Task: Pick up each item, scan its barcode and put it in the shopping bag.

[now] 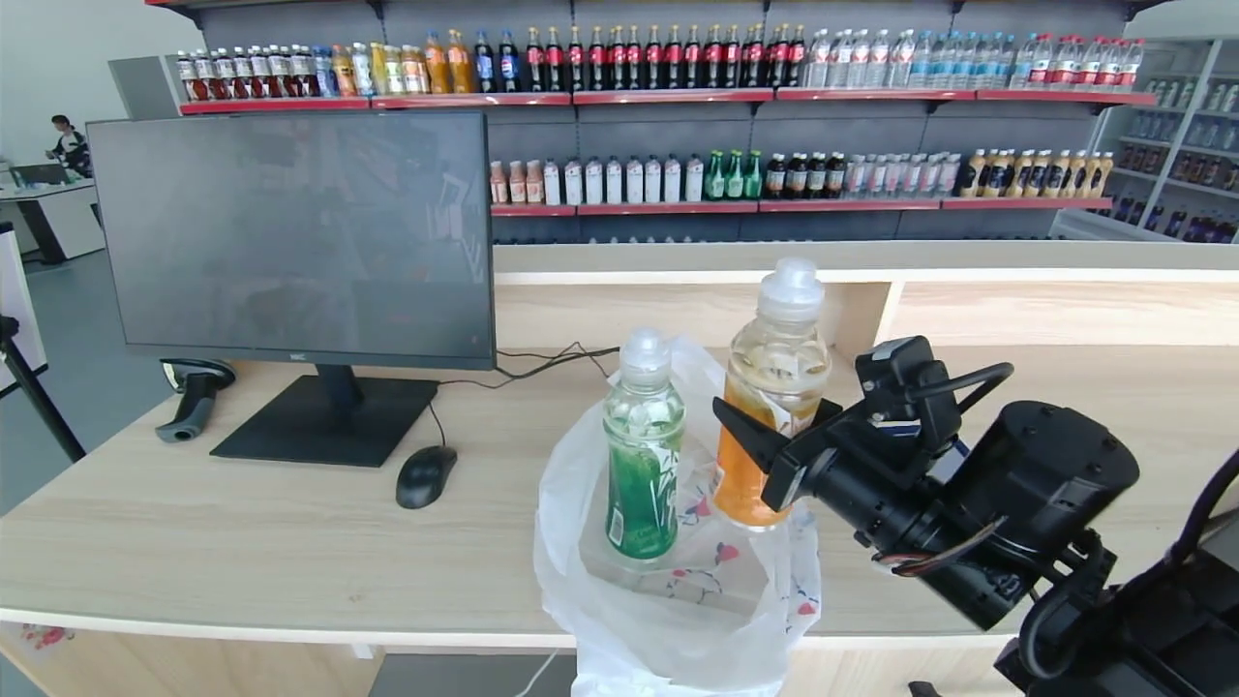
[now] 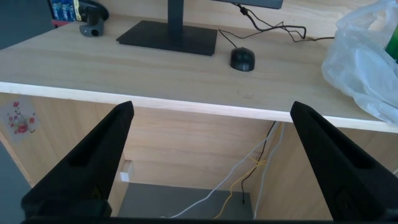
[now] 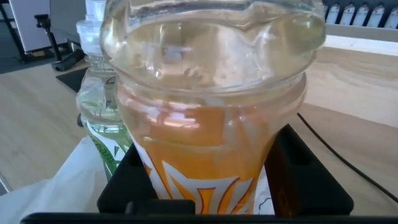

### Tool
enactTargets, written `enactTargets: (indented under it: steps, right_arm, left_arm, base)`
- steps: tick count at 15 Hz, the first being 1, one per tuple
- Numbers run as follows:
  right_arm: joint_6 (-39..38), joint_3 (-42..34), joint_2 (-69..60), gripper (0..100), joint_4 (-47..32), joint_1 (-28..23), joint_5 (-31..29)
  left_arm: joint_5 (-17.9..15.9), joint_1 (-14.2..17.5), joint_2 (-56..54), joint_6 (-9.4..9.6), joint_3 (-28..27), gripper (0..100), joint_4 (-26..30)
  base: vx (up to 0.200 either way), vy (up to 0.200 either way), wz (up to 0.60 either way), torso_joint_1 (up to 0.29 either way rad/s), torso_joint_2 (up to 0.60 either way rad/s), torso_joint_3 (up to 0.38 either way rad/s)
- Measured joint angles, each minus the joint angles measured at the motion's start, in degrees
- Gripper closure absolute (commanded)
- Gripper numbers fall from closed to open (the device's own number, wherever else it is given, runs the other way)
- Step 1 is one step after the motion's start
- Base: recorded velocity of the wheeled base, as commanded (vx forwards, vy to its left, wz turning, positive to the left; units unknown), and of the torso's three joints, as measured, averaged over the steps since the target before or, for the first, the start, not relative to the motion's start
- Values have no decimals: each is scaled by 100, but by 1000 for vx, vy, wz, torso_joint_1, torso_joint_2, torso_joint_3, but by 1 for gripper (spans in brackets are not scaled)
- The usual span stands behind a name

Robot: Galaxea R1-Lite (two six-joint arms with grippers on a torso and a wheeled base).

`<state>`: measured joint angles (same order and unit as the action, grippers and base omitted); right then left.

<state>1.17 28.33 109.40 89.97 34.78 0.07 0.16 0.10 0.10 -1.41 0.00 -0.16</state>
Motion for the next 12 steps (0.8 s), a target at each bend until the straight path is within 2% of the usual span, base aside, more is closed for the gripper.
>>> enactTargets:
  steps: [4, 7, 12]
  right_arm:
    - [0, 168, 207, 100, -5, 63, -2]
    - [-28, 184, 124, 100, 2, 389, 0]
    - [-128, 282, 278, 100, -13, 416, 0]
  left_arm:
    - [0, -2, 0, 0, 0, 0, -22]
    - [-2, -2, 0, 18, 0, 0, -13]
    - [-9, -5, 0, 20, 0, 0, -9]
  base:
    - [0, 0, 0, 0, 0, 0]
    - [0, 0, 0, 0, 0, 0]
    - [0, 0, 0, 0, 0, 0]
